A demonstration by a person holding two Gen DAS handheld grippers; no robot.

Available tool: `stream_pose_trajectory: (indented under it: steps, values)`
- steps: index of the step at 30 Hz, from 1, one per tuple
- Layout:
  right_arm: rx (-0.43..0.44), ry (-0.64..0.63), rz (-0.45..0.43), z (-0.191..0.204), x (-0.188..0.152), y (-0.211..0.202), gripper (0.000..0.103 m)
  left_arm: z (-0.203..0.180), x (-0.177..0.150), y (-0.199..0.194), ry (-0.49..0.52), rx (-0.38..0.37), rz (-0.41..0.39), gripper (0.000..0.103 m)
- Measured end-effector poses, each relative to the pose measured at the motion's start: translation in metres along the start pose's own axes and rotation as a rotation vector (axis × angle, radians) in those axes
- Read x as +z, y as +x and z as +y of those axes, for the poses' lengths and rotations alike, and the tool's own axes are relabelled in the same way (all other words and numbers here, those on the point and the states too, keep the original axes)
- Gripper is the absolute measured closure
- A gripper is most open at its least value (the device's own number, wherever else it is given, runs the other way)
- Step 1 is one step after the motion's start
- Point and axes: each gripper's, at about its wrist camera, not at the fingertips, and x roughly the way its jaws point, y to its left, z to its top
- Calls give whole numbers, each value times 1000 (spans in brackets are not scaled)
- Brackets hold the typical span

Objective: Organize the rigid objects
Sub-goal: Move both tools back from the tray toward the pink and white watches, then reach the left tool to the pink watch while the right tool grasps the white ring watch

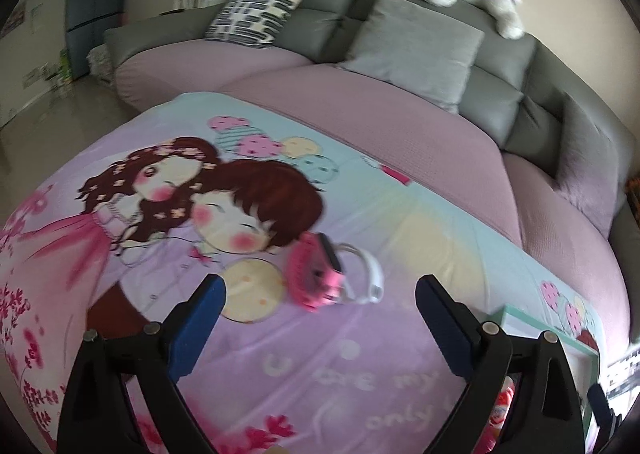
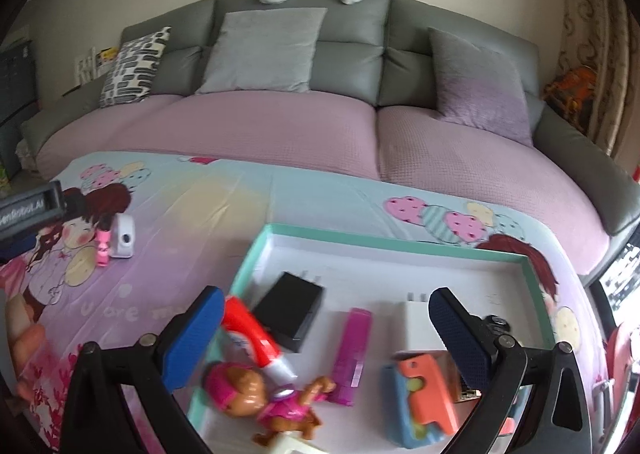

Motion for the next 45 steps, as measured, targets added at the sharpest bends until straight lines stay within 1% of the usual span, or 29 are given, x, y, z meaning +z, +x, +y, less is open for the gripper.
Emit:
stream_pose_trajectory:
  steps: [8, 11, 15, 20, 24, 25, 27, 29, 31, 32, 36, 40, 45]
  values:
    - [23, -75, 11, 40, -2, 8, 0, 38, 8, 8, -52, 105, -16, 7]
    - [52, -80, -6, 52, -1, 6, 0, 47, 10, 8, -61, 129, -23, 7]
    - [65, -70, -24, 61, 1, 5, 0, 56, 11, 8, -78, 139, -45, 6]
    - [70, -32, -33, 63, 1, 6, 0, 66, 12, 11, -107, 134, -43, 6]
    - [101, 16, -27, 61, 1, 11, 0, 69, 13, 8, -96, 143, -95, 6]
    - [111, 19, -37, 61, 0, 11, 0, 71, 13, 7, -95, 144, -104, 6]
    - [101, 3, -43, 65, 0, 12, 0, 74, 14, 8, -98, 143, -111, 6]
    - [99, -8, -36, 69, 0, 14, 0, 78, 15, 11, -100, 131, -98, 6]
    - [135, -8, -41, 74, 2, 15, 0, 84, 16, 14, -110, 112, -83, 6]
    - [138, -10, -42, 77, 4, 15, 0, 87, 16, 16, -115, 107, -75, 6]
    - [169, -39, -78, 93, 15, 12, 0, 96, 18, 24, -112, 121, -35, 6]
    - [220, -54, -89, 113, 27, 19, 0, 98, 17, 36, -95, 113, 10, 6]
    - [267, -22, -31, 128, 30, 48, 0, 92, 14, 52, -50, 87, 61, 6]
